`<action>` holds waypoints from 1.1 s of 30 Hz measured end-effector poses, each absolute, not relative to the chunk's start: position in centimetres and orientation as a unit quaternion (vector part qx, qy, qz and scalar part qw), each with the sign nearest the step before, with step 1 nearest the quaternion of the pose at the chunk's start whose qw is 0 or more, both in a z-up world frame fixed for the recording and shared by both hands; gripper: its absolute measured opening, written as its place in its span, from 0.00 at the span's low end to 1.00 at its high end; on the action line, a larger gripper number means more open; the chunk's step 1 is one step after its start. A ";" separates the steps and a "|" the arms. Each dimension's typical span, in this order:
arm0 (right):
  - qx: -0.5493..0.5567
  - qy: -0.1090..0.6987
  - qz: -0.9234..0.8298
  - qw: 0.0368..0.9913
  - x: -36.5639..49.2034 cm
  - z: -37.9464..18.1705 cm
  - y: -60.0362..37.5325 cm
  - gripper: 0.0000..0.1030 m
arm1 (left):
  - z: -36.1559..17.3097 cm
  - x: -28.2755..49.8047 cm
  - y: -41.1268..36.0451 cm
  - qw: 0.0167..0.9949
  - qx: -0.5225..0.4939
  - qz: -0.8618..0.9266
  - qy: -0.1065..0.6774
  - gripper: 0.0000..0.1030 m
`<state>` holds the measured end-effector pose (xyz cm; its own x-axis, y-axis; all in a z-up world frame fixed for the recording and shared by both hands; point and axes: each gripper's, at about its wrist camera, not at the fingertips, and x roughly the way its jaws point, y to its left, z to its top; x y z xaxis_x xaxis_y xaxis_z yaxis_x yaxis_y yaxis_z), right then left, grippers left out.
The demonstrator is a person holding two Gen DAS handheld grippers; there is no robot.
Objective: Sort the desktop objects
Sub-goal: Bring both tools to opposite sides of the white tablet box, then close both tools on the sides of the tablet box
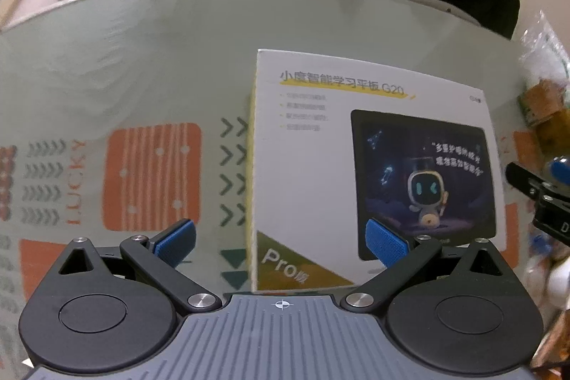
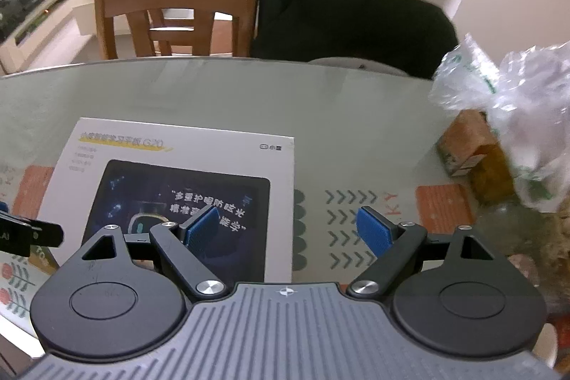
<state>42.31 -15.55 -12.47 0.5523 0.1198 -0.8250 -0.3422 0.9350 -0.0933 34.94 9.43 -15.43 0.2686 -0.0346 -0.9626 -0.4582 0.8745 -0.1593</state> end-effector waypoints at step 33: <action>0.057 0.622 0.321 0.712 54.6 -20.1 -19.3 1.00 | -20.9 37.6 13.9 0.721 -0.315 0.037 0.616 1.00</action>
<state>54.55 -19.34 -20.12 0.0203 0.5276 -0.8493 -0.3869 0.7874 0.4799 37.60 13.91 -20.93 0.2375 -0.3358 -0.9115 -0.4414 0.7985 -0.4093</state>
